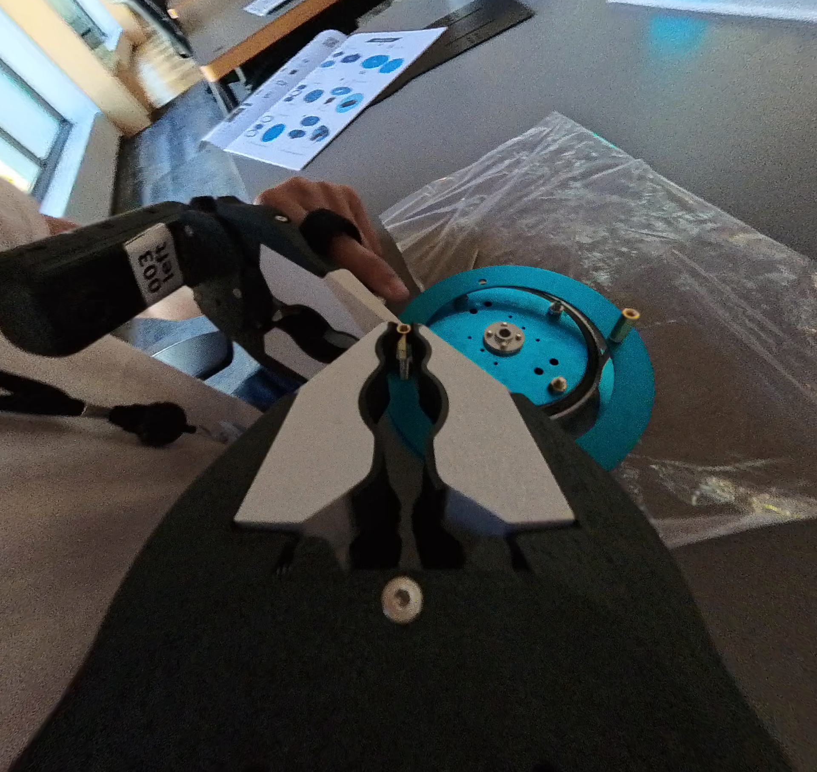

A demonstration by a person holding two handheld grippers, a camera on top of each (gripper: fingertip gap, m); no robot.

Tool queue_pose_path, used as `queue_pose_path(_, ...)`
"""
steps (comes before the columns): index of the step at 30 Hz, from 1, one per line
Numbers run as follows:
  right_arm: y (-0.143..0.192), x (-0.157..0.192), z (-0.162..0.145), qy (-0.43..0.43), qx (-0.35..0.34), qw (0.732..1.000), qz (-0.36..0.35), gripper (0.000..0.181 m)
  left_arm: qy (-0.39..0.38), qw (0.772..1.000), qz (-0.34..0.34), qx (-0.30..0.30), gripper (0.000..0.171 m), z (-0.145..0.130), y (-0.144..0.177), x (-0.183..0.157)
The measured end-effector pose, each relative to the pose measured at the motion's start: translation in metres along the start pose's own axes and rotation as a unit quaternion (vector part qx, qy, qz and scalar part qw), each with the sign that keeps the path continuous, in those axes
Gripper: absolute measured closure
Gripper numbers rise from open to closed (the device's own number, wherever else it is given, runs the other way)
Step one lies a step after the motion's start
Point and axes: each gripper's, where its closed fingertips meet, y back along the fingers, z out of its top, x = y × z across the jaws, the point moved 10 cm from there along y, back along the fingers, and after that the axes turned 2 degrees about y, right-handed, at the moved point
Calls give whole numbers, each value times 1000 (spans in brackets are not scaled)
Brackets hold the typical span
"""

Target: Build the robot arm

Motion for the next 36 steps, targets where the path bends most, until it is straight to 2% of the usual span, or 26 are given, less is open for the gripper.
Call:
queue_pose_path(3, -5, 21, -3, -6, -26, 991, -127, 176, 1, 1000, 2, 3, 155, 0, 0, 1)
queue_pose_path(7, -18, 52, -13, 8, -61, 949, -308, 176, -11, 1000, 2, 4, 155, 1, 0, -2)
queue_pose_path(10, -26, 63, -17, 16, -87, 923, -374, 176, -9, 1000, 0, 0, 155, 2, 1, -2)
queue_pose_path(12, -23, 61, -16, 10, -92, 927, -363, 176, -7, 1000, 0, -3, 155, 2, 1, -2)
queue_pose_path(14, -16, 55, -16, -1, -96, 943, -317, 174, -6, 1000, 1, -4, 155, 2, 1, -1)
queue_pose_path(16, -2, 47, -14, 19, -102, 965, -241, 158, -2, 1000, 2, -4, 155, 1, 2, 0)
queue_pose_path(19, 18, 30, -14, 40, -54, 989, -129, 154, 0, 1000, 5, -5, 155, 1, 2, 1)
queue_pose_path(23, 26, 8, -5, 89, -22, 995, -32, 155, -7, 1000, 5, -5, 155, 1, 2, 0)
queue_pose_path(26, 13, -3, 6, 78, 26, 995, 51, 154, -6, 1000, 4, -5, 155, 0, 2, 0)
queue_pose_path(28, 5, -8, 11, 62, 31, 994, 90, 161, -5, 1000, 5, -6, 155, 0, 2, 0)
queue_pose_path(30, 1, -13, 11, 61, 41, 994, 83, 176, -4, 1000, 4, -6, 155, 0, 2, 0)
queue_pose_path(33, 3, -10, 9, 58, 31, 996, 63, 176, -4, 1000, 4, -5, 155, 1, 1, 0)
queue_pose_path(36, 3, 4, 2, 38, 14, 999, -18, 176, -11, 1000, 3, -2, 154, 1, 0, -2)
